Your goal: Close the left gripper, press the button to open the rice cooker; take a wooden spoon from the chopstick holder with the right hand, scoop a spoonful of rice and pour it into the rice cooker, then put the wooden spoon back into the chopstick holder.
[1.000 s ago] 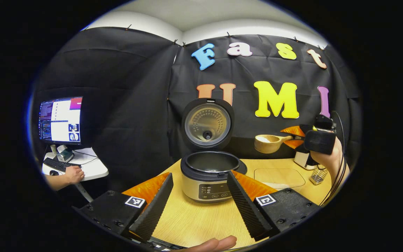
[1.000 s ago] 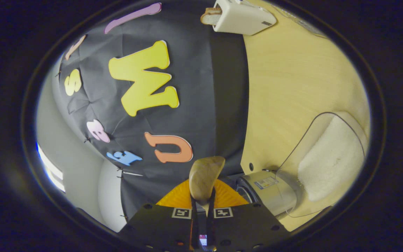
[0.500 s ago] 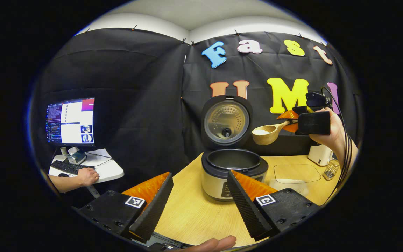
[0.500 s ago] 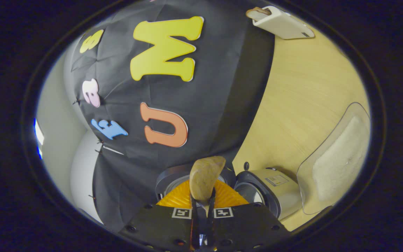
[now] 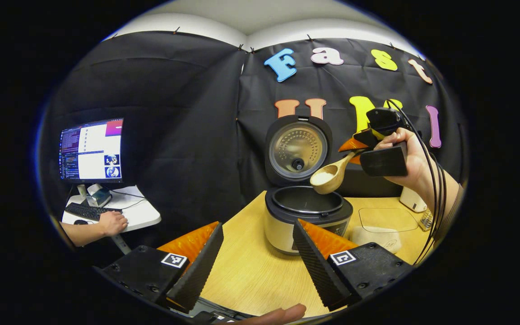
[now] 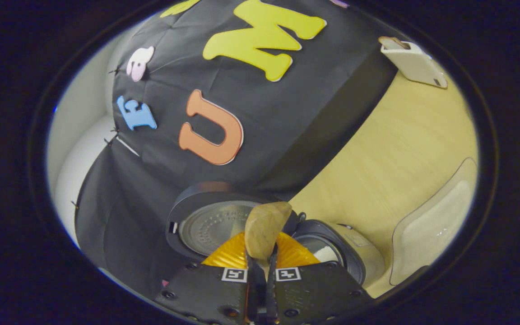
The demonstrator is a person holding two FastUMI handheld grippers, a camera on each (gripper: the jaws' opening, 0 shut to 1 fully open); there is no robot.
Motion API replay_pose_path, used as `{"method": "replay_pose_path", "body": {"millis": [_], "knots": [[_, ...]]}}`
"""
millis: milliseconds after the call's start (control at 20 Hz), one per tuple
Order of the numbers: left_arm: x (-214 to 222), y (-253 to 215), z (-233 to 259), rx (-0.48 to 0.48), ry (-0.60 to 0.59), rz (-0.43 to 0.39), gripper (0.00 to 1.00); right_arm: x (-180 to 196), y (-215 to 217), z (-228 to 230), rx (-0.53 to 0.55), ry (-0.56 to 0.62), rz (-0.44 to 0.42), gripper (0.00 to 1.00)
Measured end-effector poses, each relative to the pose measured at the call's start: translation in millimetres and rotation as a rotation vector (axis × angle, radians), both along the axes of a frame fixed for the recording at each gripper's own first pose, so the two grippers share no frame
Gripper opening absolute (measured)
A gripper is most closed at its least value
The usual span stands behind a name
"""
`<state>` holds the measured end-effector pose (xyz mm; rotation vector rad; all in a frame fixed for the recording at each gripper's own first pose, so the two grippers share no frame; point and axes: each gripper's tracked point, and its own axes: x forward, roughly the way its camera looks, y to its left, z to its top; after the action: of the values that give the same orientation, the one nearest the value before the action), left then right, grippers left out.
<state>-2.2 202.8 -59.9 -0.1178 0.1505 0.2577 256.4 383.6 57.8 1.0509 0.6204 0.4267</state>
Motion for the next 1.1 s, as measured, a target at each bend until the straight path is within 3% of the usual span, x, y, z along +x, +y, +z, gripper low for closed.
{"method": "replay_pose_path", "body": {"millis": [650, 1100], "knots": [[-3.3, 12.4, -0.5, 0.02, 0.002, 0.042, 0.99, 1.4, 33.9, 40.1, -0.483, -0.464, 0.092, 0.08], [-5.3, 24.0, -3.8, 0.002, 0.006, 0.065, 0.99, -29.3, 70.1, 67.4, -0.841, -0.851, 0.143, 0.08]]}}
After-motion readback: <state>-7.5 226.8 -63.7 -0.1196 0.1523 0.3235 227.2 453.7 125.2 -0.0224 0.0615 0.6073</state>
